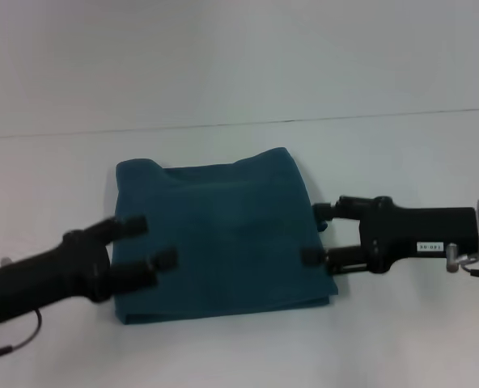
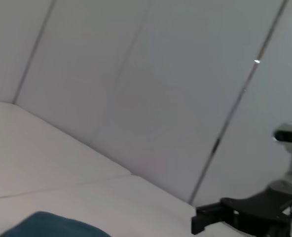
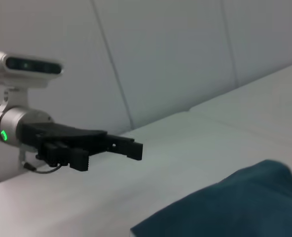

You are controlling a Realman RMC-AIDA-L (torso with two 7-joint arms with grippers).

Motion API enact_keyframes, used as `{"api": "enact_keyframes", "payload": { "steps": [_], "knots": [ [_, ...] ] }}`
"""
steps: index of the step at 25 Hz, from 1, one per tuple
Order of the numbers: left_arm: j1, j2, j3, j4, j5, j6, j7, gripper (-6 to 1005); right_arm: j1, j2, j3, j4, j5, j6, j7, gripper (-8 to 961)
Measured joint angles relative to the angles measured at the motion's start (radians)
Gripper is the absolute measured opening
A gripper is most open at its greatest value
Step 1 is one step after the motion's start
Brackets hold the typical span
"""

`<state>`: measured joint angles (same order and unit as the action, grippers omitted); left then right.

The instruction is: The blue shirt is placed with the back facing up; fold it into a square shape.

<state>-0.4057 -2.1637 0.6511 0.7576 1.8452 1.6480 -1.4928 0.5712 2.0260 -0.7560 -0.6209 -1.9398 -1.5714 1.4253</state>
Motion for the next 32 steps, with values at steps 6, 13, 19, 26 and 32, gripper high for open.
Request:
{"api": "enact_keyframes", "payload": {
  "steps": [6, 13, 19, 26, 32],
  "knots": [
    [0.008, -0.002, 0.007, -0.020, 0.050, 0.028, 0.030, 949, 0.019, 0.003, -0.004, 0.002, -0.081, -0.022, 0.015, 941],
    [0.002, -0.002, 0.007, -0.024, 0.104, 0.067, 0.028, 954, 0.029, 0.010, -0.025, 0.002, -0.111, -0.026, 0.034, 938],
    [0.000, -0.001, 0.006, -0.024, 0.123, 0.079, 0.025, 948, 0.031, 0.016, -0.053, 0.003, -0.112, -0.022, 0.038, 938],
    [0.002, -0.001, 0.005, -0.024, 0.142, 0.082, 0.024, 949, 0.031, 0.016, -0.057, 0.008, -0.121, -0.021, 0.042, 938],
    [0.001, 0.001, 0.004, -0.019, 0.168, 0.085, 0.010, 949, 0.044, 0.017, -0.068, 0.005, -0.163, -0.017, 0.079, 938]
  ]
}}
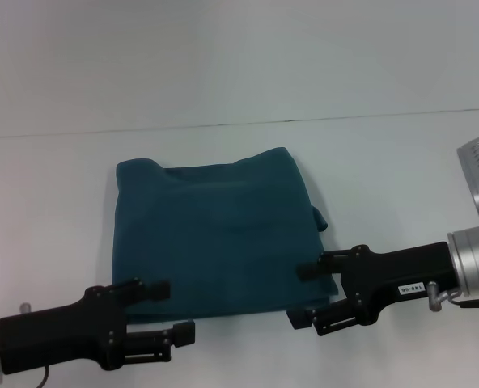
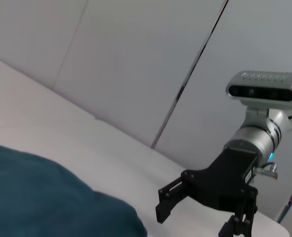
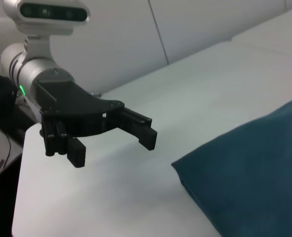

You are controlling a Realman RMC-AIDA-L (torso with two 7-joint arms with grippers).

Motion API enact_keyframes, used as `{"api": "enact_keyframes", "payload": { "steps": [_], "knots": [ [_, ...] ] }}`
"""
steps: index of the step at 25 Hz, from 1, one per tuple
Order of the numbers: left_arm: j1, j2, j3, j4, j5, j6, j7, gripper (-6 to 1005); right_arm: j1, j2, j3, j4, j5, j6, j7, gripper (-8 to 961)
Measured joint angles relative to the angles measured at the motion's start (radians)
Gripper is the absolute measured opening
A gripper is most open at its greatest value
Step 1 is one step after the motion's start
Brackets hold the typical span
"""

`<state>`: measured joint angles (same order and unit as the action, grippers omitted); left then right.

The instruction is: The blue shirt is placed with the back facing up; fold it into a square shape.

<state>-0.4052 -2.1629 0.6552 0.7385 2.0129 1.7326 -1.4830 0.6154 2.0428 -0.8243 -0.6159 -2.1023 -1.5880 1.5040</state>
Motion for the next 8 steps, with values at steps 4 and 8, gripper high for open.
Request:
{"api": "enact_keyframes", "payload": {
  "steps": [4, 8],
  "knots": [
    [-0.001, 0.000, 0.001, 0.003, 0.009, 0.001, -0.004, 949, 0.001, 0.001, -0.001, -0.001, -0.003, 0.000, 0.003, 938],
    [-0.002, 0.000, 0.001, 0.003, 0.017, 0.001, -0.005, 948, 0.003, 0.002, -0.003, -0.002, -0.004, 0.000, 0.004, 938]
  ]
}}
